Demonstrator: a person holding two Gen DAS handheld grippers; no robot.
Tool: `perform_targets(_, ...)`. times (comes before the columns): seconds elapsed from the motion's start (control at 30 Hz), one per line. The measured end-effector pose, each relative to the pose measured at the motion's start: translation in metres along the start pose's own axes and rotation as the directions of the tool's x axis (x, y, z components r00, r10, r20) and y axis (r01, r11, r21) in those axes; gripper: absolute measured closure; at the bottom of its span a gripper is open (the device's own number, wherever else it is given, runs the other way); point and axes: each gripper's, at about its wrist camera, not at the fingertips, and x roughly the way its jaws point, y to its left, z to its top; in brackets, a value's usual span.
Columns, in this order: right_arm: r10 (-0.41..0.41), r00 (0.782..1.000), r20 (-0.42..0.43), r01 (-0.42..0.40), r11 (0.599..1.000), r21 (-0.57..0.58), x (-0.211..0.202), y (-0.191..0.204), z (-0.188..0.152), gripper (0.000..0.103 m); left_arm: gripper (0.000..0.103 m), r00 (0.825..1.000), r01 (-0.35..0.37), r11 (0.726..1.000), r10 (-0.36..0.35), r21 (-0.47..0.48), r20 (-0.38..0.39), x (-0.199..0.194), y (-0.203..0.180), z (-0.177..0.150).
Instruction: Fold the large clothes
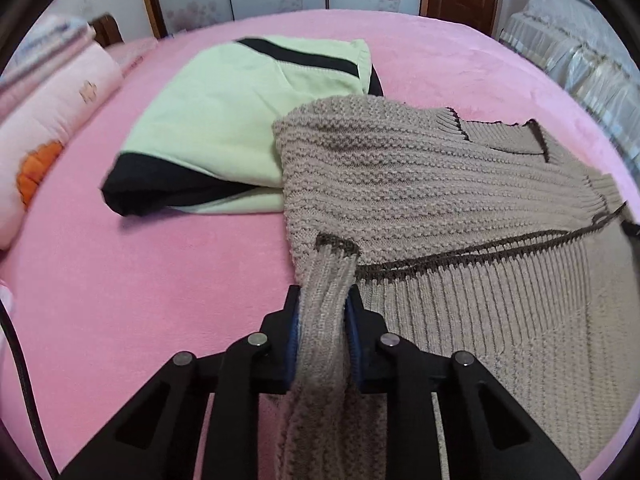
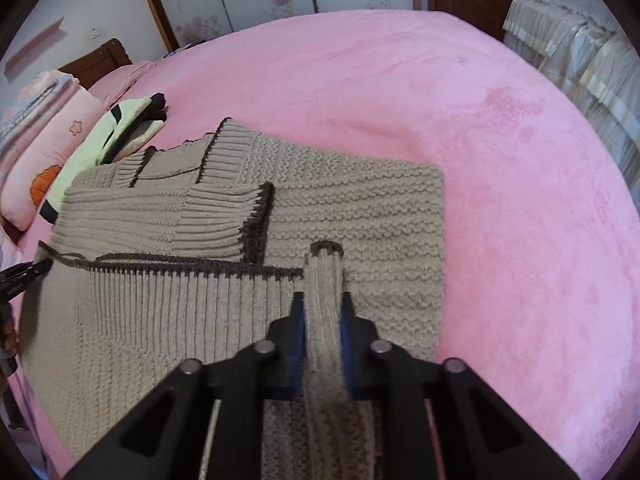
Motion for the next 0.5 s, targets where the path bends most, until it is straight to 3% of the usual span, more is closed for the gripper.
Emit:
perform_targets(0.17, -0.068, 0.995, 0.071, 0.069, 0.997, -0.017, -0.021, 0.01, -0.009, 0.094, 0.087, 0.998, -0.053, 0.998, 0.053, -0.022, 0.036, -0.018, -0.005, 0.0)
perform_targets(0.5, -0.071, 0.977, 0.202, 0.066, 0.997, 0.035, -0.08, 0.011, -0.01, 0.094, 0.093, 0.991, -0.09, 0.995, 0.093, -0.04, 0.096, -0.069, -0.013, 0.001)
